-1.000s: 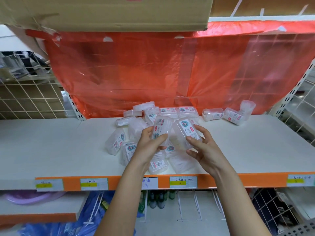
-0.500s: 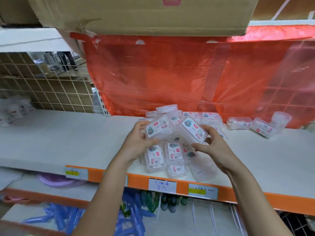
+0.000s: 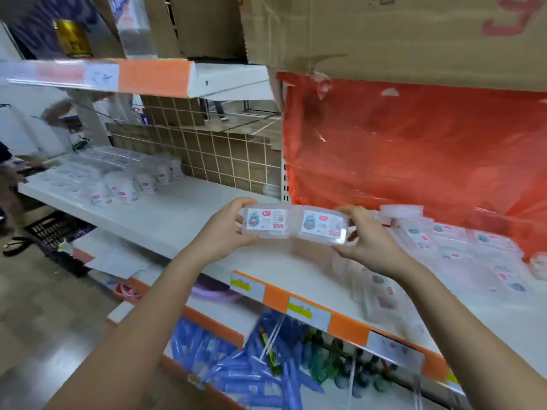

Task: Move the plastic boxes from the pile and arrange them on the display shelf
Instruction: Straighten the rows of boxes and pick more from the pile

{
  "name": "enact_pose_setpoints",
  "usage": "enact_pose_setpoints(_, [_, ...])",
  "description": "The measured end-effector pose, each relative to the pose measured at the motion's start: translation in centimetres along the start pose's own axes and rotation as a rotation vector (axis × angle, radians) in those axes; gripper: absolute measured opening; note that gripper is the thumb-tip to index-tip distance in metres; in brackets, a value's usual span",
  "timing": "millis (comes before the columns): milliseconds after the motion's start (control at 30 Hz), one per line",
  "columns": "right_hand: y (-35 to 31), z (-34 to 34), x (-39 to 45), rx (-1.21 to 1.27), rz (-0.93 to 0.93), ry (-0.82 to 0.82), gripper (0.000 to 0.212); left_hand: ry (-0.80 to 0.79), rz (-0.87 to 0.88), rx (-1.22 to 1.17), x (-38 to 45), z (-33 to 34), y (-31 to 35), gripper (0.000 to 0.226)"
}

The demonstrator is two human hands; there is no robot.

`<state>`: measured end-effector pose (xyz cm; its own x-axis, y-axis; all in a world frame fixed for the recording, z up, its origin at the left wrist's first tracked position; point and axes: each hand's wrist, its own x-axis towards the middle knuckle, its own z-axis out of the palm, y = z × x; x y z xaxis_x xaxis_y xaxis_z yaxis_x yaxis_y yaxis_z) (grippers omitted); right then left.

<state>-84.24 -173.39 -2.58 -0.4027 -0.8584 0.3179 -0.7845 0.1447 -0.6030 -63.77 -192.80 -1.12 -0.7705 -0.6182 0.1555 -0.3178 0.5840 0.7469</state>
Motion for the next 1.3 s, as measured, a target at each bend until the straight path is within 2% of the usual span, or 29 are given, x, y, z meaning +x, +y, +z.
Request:
enact_pose_setpoints(300, [-10.3, 12.2, 8.6, -0.001, -0.126, -0.172, 0.065, 0.085, -0.116, 0.237, -2.8, -13.8, -10.4, 0.074])
enact_pose_setpoints(700, [-21.9, 25.7, 19.1, 0.003, -0.245, -0.333, 0.062, 0.187, -0.192, 0.283, -5.0, -27.8, -21.2, 0.071])
enact_pose_setpoints(1000, [-26.5, 34.0, 30.3, 0.022, -0.315, -0.340, 0.064, 0.278, -0.277, 0.318, -0.9, -36.2, -29.0, 0.065])
enact_pose_setpoints(1100, [-27.6, 36.1, 34.5, 0.034, -0.326, -0.318, 0.061, 0.274, -0.281, 0.334, 1.9, -39.1, -31.6, 0.069])
enact_pose_setpoints(1233, [-28.6, 38.0, 39.7, 0.066, -0.312, -0.258, 0.044, 0.252, -0.265, 0.330, 6.5, -42.7, -35.0, 0.069])
enact_pose_setpoints(1300, [-28.6, 39.1, 42.0, 0.082, -0.291, -0.248, 0.049, 0.228, -0.246, 0.341, 8.9, -44.0, -36.6, 0.070])
